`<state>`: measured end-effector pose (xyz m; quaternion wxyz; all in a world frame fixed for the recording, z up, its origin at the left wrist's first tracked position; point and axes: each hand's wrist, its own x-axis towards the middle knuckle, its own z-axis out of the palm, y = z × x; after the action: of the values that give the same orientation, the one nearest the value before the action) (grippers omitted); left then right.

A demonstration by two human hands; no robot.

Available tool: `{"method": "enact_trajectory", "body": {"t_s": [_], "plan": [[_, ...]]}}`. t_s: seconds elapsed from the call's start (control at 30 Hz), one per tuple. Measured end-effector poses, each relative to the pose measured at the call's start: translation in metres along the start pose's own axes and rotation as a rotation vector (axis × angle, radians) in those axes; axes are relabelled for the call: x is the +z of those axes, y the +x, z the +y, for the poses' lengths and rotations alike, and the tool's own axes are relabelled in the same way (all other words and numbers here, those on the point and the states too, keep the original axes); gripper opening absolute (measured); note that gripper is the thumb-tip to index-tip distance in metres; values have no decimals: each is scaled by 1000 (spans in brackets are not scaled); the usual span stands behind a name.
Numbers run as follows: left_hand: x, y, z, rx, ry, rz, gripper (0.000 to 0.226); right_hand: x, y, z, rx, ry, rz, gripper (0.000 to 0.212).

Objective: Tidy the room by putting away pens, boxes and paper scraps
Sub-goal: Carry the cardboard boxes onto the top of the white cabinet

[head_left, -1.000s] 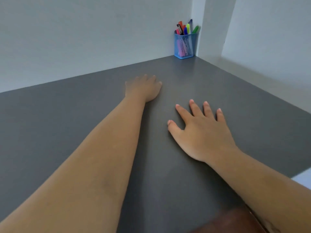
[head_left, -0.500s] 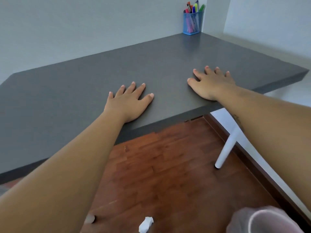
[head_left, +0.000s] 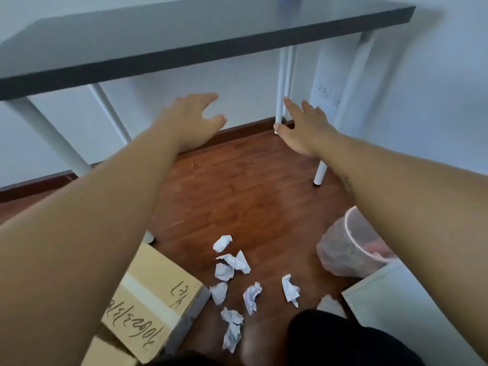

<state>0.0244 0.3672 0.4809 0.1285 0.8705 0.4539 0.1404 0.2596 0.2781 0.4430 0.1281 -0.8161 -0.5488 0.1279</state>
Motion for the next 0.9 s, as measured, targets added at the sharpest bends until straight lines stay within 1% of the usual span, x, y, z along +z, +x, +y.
{"method": "enact_trajectory", "body": {"t_s": [0.07,0.13,0.27,0.37,0.43,0.5,0.57,0.63,0.7,0.8,0.9], "plan": [[32,-46,-10,-20,-20,-85,67,24,-42,15,16,-28,-67,73],[65,-85,-27,-79,-10,-165,66,46,-76,31,34,-69,-102,74],[117,-162,-51,-213,-8,-254,69,90,-130,50,71,-81,-184,74],[141,-225,-68,-282,45,-356,70,130,-166,50,55,-103,-281,74],[145,-262,-80,-347,26,-362,68,150,-181,37,42,-98,-321,74],[140,-301,-95,-439,-21,-346,68,169,-195,9,3,-78,-343,74],[134,-346,-116,-579,-78,-312,70,193,-210,-28,-63,-50,-363,73],[138,-381,-130,-706,-176,-235,72,214,-224,-57,-112,-24,-396,71],[143,-413,-139,-832,-304,-134,68,241,-238,-84,-159,-13,-447,70],[167,-439,-147,-1014,-501,8,58,281,-246,-108,-193,0,-498,69],[203,-442,-158,-1155,-656,91,66,323,-239,-116,-184,2,-549,69]]}}
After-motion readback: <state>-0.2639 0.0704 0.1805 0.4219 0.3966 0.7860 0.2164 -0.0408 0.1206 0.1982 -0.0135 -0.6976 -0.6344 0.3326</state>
